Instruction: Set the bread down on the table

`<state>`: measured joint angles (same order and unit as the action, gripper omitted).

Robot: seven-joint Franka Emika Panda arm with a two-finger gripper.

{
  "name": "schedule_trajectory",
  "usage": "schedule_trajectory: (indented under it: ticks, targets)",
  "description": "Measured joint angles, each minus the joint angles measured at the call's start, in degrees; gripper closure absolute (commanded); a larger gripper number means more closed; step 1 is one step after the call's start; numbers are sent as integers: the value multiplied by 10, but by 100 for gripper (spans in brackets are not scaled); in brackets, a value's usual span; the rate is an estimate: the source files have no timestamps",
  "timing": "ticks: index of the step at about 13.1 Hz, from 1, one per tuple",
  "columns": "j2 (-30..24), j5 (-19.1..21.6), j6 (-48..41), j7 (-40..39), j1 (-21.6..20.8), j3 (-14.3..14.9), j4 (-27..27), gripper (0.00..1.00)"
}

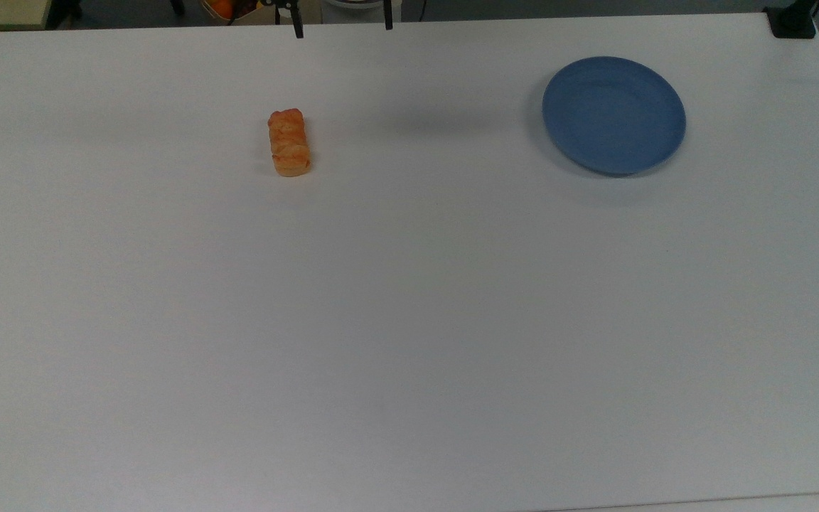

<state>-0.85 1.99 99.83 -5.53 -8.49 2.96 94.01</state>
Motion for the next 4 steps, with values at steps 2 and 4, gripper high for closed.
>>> schedule_trajectory:
  ticks: [2, 4]
  targets:
    - [-4, 0, 0, -8, 0, 1, 6, 0]
    - [-6, 0, 0, -9, -1, 0, 9, 0]
